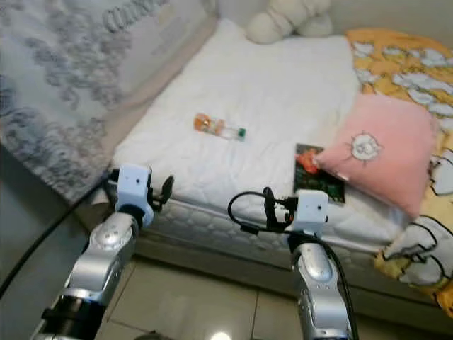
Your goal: Clean up the room
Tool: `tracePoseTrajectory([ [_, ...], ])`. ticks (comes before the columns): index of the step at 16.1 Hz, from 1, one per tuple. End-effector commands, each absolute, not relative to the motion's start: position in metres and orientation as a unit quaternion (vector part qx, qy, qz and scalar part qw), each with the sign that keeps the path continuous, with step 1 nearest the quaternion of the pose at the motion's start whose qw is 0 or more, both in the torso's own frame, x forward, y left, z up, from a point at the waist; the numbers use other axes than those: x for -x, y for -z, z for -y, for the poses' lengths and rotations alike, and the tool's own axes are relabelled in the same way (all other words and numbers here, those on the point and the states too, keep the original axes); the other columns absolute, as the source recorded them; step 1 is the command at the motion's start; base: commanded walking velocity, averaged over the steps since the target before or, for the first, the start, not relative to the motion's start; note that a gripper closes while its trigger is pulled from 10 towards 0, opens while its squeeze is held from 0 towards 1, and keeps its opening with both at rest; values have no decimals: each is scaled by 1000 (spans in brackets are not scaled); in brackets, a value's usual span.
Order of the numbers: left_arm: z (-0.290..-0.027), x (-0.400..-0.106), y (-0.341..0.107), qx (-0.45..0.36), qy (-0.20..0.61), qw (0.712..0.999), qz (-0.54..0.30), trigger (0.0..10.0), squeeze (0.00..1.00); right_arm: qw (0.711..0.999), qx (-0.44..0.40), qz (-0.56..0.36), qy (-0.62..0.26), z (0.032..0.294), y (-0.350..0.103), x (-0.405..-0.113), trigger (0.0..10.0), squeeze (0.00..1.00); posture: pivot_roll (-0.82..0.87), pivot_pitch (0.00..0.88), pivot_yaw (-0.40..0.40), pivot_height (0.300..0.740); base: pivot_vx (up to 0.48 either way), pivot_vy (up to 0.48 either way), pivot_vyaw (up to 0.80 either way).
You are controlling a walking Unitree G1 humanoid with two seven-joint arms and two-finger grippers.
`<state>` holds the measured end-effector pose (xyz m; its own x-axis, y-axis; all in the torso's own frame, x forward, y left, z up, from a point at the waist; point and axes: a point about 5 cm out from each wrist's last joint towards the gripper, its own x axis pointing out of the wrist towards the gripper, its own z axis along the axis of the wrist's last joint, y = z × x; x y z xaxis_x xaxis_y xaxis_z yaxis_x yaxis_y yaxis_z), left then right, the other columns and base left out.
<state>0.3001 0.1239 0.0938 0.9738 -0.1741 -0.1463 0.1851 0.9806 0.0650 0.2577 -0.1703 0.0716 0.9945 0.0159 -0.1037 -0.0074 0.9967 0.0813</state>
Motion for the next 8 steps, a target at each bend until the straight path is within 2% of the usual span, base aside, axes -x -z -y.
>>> tracePoseTrajectory([
  [1,-124,-301,-94,-38,92,993,-66,10000,1000,999,-32,-37,-5,171,-77,-261,10000,1000,58,0,13,740,0,0,0],
  [4,-119,-300,-93,-28,88,994,-56,10000,1000,999,-27,-26,1,174,-79,-259,10000,1000,44,0,14,740,0,0,0],
  [8,-126,-297,-100,8,75,997,-27,10000,1000,999,-42,-22,4,177,-77,-254,10000,1000,44,0,5,740,0,0,0],
])
